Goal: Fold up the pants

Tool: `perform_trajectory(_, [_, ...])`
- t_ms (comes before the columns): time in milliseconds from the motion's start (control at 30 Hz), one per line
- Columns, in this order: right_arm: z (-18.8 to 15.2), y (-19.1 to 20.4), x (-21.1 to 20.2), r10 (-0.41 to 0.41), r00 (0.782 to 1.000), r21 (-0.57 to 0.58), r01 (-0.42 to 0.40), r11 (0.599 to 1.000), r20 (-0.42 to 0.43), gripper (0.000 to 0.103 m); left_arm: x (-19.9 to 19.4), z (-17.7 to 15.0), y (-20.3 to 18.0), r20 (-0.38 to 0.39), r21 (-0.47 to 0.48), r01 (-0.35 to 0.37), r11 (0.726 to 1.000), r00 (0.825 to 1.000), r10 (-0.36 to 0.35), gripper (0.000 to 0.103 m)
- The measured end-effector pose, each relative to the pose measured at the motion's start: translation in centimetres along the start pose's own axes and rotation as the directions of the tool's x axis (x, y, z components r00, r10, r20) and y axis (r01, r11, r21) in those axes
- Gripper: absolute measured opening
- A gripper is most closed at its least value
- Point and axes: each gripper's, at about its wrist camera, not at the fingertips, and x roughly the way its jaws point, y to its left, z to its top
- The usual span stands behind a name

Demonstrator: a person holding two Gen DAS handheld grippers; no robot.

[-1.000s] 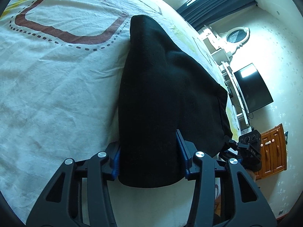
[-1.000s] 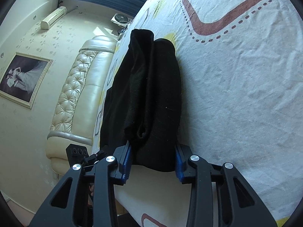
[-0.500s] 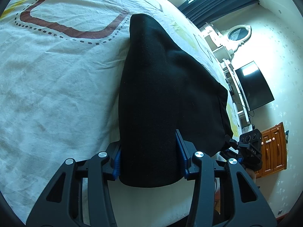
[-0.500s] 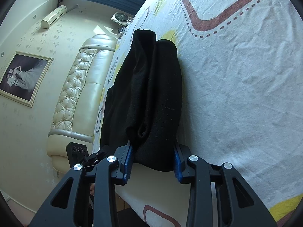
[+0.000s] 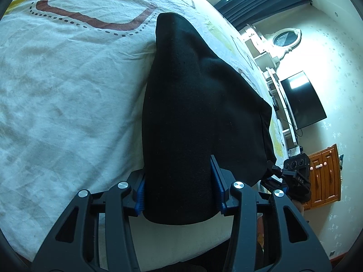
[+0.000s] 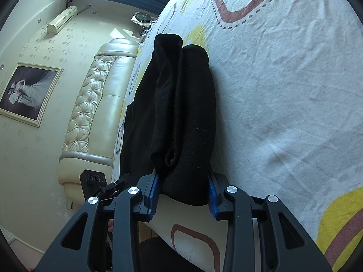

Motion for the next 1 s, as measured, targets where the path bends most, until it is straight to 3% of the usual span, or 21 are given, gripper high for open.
perform_trajectory(1000, [-1.5, -1.0, -0.7, 0.021, 1.000, 0.047, -0.021, 0.999, -0.015, 0.038, 0.7, 1.3, 0.3, -0.010, 0.006, 0.029, 1.000, 1.000, -0.029, 0.049])
